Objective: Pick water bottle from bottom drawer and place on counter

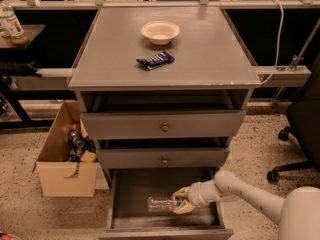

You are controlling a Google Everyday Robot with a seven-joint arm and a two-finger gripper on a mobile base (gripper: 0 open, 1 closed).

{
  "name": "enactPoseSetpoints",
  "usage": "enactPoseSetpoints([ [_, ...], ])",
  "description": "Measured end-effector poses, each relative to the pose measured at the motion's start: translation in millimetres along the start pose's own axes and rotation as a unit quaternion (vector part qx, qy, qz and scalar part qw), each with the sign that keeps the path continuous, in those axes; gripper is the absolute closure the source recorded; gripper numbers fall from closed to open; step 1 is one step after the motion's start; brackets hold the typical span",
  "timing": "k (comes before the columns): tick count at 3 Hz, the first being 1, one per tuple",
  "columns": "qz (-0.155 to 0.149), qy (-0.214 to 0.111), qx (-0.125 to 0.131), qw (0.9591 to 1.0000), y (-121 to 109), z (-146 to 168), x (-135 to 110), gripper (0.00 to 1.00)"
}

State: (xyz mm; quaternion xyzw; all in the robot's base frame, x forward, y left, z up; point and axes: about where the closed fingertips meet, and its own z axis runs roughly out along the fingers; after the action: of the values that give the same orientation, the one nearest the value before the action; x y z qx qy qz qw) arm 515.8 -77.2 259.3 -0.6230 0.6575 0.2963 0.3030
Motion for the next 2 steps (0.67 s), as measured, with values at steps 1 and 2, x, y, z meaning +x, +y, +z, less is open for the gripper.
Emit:
enactPoseSetpoints([
  [1,-0.032,-0.017,-0.030,0.9989,12,-29,-28,1.00],
  [2,-0.072,-0.026,-0.055,0.9956,32,-72,-63,1.00],
])
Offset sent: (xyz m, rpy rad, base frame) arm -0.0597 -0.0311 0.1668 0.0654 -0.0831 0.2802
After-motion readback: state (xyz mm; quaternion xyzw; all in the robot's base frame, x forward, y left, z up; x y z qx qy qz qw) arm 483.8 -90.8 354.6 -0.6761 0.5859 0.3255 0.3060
